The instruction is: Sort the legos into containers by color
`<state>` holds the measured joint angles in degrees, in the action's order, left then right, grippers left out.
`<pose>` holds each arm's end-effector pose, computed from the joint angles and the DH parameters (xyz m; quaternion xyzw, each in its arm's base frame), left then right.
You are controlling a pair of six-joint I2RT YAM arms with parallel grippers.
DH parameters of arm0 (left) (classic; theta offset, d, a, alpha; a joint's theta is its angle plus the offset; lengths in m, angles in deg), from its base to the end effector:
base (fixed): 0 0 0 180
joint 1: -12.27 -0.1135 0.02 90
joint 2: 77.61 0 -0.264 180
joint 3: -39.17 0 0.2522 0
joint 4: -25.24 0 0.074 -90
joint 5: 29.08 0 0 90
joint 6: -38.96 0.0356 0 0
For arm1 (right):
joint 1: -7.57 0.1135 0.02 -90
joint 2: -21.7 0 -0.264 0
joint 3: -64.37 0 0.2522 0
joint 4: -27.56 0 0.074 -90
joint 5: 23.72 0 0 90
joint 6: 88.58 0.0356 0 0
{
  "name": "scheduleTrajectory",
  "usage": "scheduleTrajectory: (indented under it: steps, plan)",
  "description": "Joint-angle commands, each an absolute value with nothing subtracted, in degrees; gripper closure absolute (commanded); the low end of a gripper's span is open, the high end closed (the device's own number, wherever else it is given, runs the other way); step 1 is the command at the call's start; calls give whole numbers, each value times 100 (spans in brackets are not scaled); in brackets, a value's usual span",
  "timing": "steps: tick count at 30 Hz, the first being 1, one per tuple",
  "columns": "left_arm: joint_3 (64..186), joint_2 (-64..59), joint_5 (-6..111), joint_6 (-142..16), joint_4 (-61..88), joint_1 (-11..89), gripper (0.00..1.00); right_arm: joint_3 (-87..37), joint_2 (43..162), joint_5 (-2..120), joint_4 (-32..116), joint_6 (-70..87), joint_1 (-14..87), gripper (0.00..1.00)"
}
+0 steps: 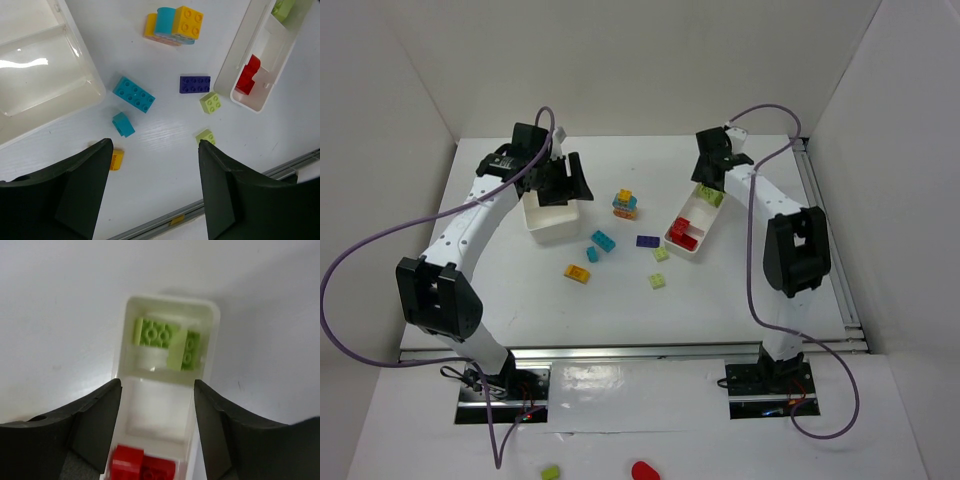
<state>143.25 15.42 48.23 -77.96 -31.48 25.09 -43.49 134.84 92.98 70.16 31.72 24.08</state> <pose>0.3468 -0.0869 0.3477 -0.0716 0.9186 -0.2237 0.3179 0.4320 0.1114 0.2546 0.1914 0.8915 -0.0589 0.4065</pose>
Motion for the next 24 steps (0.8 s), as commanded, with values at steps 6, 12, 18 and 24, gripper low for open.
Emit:
scheduleTrajectory:
  steps: [6,12,18,24]
  plan:
    - [14451,1484,4730,-7619,-3194,2483,22,-2779,12269,7719,6391,3086,2752,45]
    - [14504,1485,4721,-7618,-3194,2483,22,-2779,12637,7234,6391,2963,2752,38]
    - [14452,1432,4721,-7565,-3194,2431,22,-2718,12849,6638,6206,3016,2646,38]
    - [14451,1432,4721,-7565,-3194,2431,23,-2507,12849,6426,6083,3016,2646,34]
